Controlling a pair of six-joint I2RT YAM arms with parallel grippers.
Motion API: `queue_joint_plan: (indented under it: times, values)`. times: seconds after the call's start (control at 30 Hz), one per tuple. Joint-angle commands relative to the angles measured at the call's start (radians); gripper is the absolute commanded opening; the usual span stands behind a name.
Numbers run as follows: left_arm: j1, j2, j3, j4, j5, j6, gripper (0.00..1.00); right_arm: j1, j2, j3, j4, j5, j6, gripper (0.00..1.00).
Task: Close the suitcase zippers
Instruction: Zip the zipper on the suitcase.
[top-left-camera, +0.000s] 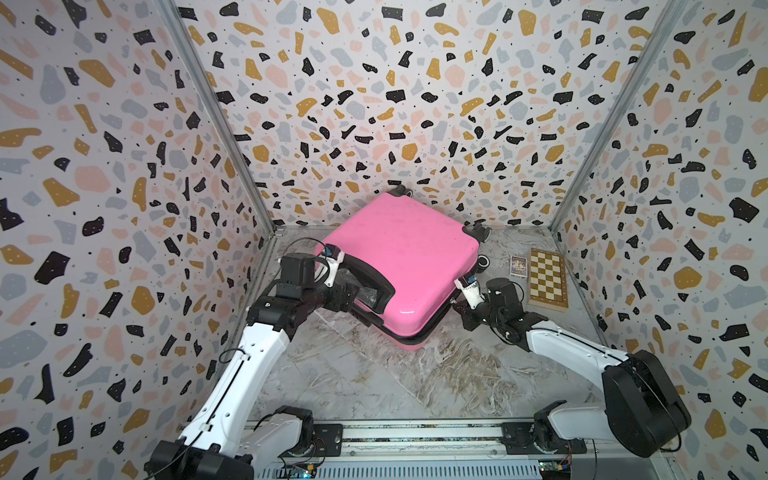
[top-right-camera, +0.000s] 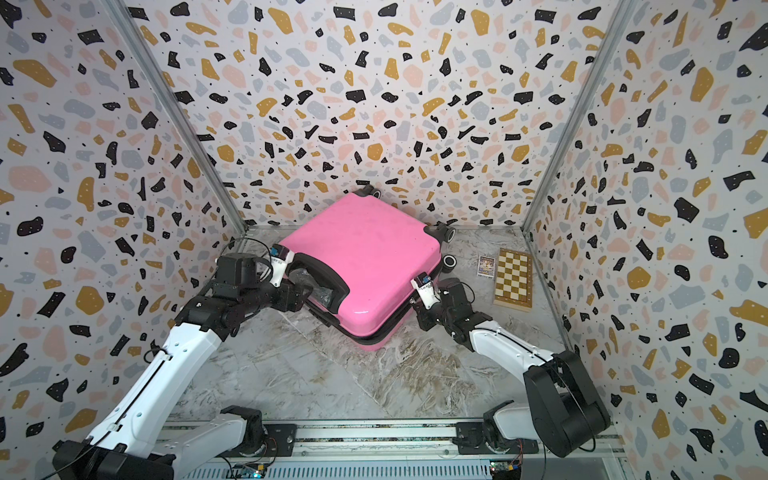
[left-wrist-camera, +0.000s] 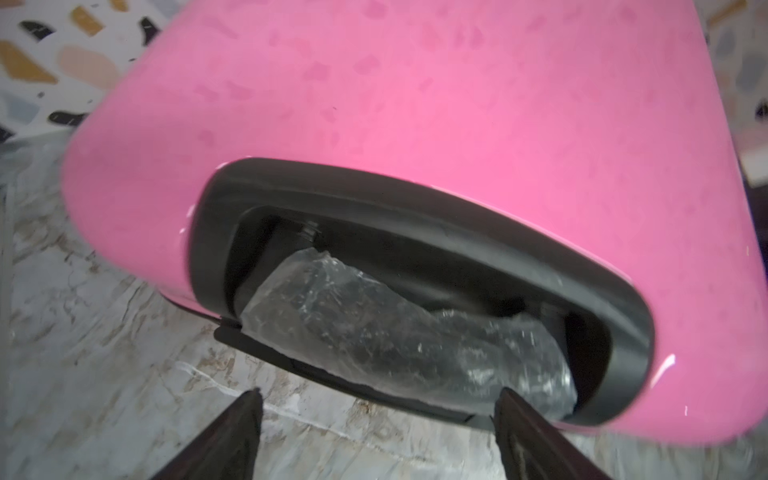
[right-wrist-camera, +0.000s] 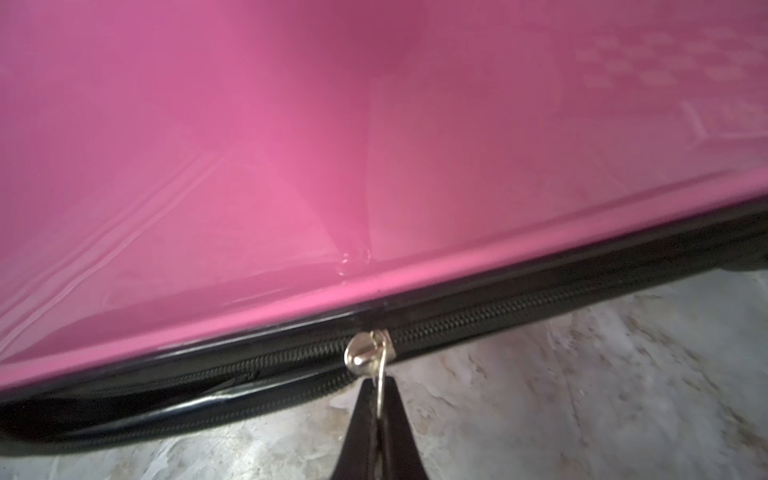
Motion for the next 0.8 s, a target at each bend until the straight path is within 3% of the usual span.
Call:
queue_joint_plan:
  times: [0.0,0.33,0.53,0.77]
  values:
    - [-0.002,0.059,0.078,-0.164,0.128,0.436,0.86,-0.036,-0.028,0.021,0.012,-0.001,0.016,0.00]
    - [-0.001,0.224,0.268,-0.296,0.219,0.962,0.89,-0.039,-0.005,0.030,-0.005,-0.024,0.013,0.00]
    - [-0.014,0.360,0.339,-0.407,0.237,1.091,0.84,-0.038,-0.001,0.033,-0.008,-0.018,0.018,0.00]
    - [-0.084,0.422,0.273,-0.363,0.088,1.114,0.78,-0.039,0.003,0.044,-0.019,-0.022,0.012,0.00]
